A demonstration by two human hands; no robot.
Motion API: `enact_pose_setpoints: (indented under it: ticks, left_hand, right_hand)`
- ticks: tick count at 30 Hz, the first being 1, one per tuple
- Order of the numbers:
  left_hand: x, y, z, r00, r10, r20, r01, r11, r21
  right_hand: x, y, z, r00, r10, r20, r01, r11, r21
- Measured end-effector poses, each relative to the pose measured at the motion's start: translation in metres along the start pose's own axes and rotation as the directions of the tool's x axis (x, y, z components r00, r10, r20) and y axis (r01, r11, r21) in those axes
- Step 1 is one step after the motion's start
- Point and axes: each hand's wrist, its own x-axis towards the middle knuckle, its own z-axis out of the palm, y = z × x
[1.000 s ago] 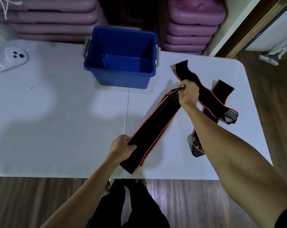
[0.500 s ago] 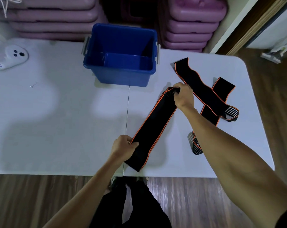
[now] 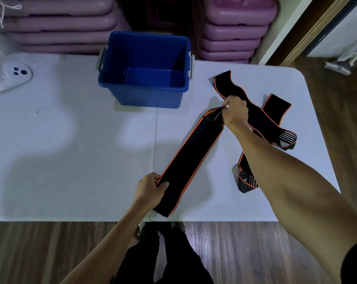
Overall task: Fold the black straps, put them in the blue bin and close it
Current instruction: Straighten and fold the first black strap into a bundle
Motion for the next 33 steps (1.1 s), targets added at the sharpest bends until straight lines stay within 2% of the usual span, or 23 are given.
enact_pose_setpoints:
  ticks: [2, 8, 12, 14, 17, 19, 22, 25, 27, 30, 33]
  left_hand:
    - [0.001, -0.002, 0.000, 1.000, -0.019, 0.004, 0.019, 0.999, -0.049]
    - [0.000, 0.006, 0.003, 0.998, -0.069, 0.014, 0.070, 0.984, -0.161]
    - [0.001, 0.020, 0.010, 0.992, -0.109, 0.063, 0.122, 0.955, -0.272]
    - [0.003, 0.027, 0.011, 0.996, -0.074, 0.059, 0.086, 0.966, -0.242]
    - [0.008, 0.029, 0.004, 0.999, 0.010, 0.047, -0.005, 0.994, -0.111]
    - [0.012, 0.023, -0.004, 0.991, 0.057, 0.122, -0.053, 0.998, -0.035]
    - [0.013, 0.009, -0.013, 0.959, 0.087, 0.269, -0.086, 0.996, -0.017]
    - [0.011, 0.009, -0.014, 0.960, 0.103, 0.262, -0.096, 0.995, -0.039]
    - [0.013, 0.014, -0.011, 0.970, 0.120, 0.212, -0.121, 0.993, -0.009]
    - [0.014, 0.019, -0.007, 0.980, 0.097, 0.175, -0.097, 0.995, -0.010]
    - [0.016, 0.021, -0.009, 0.975, 0.055, 0.216, -0.052, 0.998, -0.018]
  right_hand:
    - [0.000, 0.000, 0.001, 1.000, 0.008, -0.011, -0.008, 1.000, 0.005]
    - [-0.014, -0.004, 0.001, 0.995, -0.002, 0.104, -0.008, 0.995, 0.099]
    - [-0.056, -0.002, 0.000, 0.994, -0.085, 0.061, 0.077, 0.988, 0.134]
    - [-0.088, 0.000, 0.005, 0.987, -0.155, 0.045, 0.145, 0.973, 0.182]
    - [-0.137, 0.004, 0.011, 0.967, -0.241, 0.083, 0.214, 0.946, 0.245]
    - [-0.170, 0.006, 0.013, 0.964, -0.239, 0.115, 0.197, 0.936, 0.293]
    - [-0.213, 0.011, 0.022, 0.971, -0.158, 0.181, 0.097, 0.948, 0.305]
    - [-0.237, 0.010, 0.034, 0.958, -0.100, 0.269, 0.020, 0.958, 0.285]
    - [-0.246, 0.007, 0.040, 0.963, -0.076, 0.258, 0.008, 0.966, 0.258]
    - [-0.258, 0.001, 0.043, 0.979, -0.170, 0.111, 0.160, 0.983, 0.094]
    - [-0.271, -0.001, 0.048, 0.949, -0.311, 0.057, 0.315, 0.946, -0.080]
